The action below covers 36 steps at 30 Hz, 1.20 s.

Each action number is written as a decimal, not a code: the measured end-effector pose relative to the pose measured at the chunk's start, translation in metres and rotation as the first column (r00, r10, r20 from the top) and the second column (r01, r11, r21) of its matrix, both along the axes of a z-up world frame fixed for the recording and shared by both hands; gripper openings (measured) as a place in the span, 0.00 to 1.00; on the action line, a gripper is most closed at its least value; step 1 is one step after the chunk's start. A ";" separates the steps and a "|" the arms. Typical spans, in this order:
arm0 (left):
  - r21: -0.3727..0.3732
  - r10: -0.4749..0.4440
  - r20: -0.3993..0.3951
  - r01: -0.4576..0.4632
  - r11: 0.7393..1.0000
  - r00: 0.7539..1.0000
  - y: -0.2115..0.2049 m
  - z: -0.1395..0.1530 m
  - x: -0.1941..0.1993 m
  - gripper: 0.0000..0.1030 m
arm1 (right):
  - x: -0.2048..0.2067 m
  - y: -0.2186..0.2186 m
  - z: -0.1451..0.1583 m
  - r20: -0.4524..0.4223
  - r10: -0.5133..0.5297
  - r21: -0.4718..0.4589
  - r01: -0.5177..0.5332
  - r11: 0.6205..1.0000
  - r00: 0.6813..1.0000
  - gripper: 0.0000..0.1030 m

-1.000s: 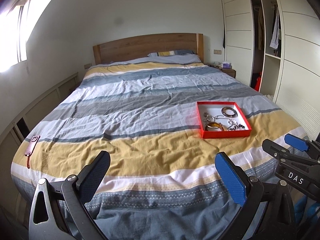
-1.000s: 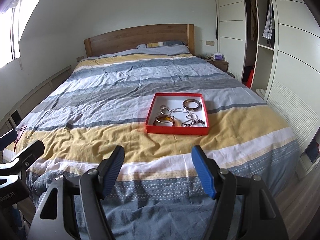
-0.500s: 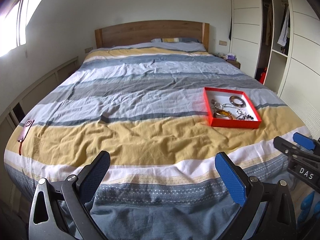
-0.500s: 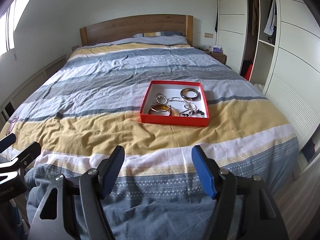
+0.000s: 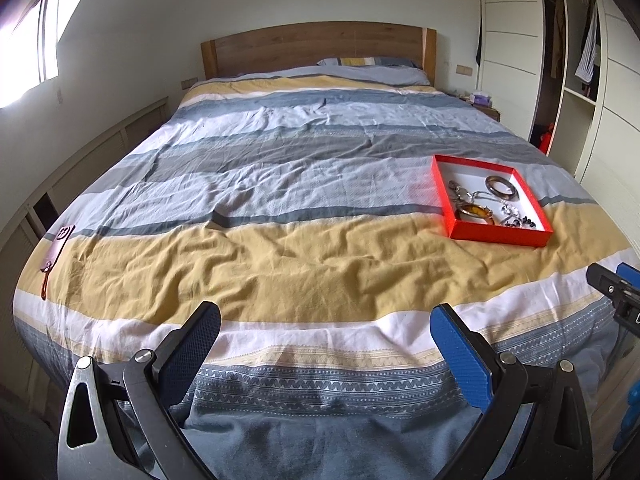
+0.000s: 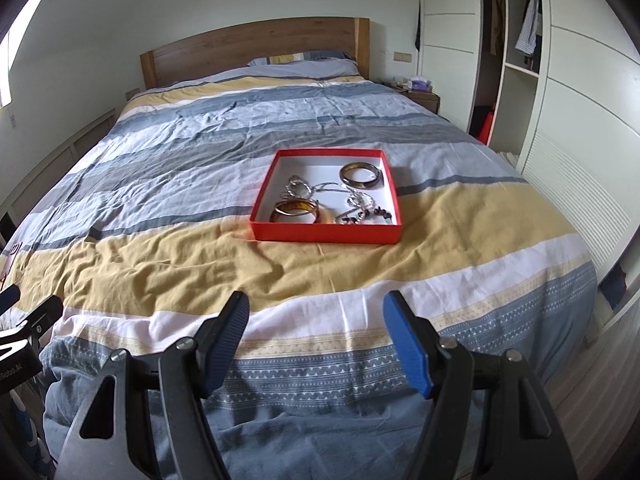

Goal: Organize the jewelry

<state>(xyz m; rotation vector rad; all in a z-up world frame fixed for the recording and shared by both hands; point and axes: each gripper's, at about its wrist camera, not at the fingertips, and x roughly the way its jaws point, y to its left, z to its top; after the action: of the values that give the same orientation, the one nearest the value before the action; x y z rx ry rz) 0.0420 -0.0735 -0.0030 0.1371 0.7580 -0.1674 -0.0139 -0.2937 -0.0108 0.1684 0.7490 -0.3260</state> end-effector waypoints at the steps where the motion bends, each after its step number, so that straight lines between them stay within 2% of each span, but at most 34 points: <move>1: 0.003 0.000 -0.003 0.000 1.000 1.000 0.000 -0.001 0.001 0.99 | 0.000 -0.003 -0.001 -0.002 -0.005 0.003 0.005 1.000 1.000 0.66; 11: -0.001 0.007 -0.021 -0.007 1.000 1.000 0.005 -0.008 0.005 0.99 | 0.000 -0.010 -0.003 -0.012 -0.028 -0.005 0.028 1.000 1.000 0.66; 36: -0.005 0.020 -0.029 -0.020 1.000 0.999 0.016 -0.011 0.004 0.99 | 0.000 -0.009 -0.007 -0.026 -0.010 -0.007 0.010 1.000 1.000 0.66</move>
<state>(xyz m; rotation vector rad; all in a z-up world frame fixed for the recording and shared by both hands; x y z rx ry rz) 0.0463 -0.0580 -0.0140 0.1220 0.7873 -0.1527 -0.0140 -0.3031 -0.0181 0.1617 0.7732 -0.3405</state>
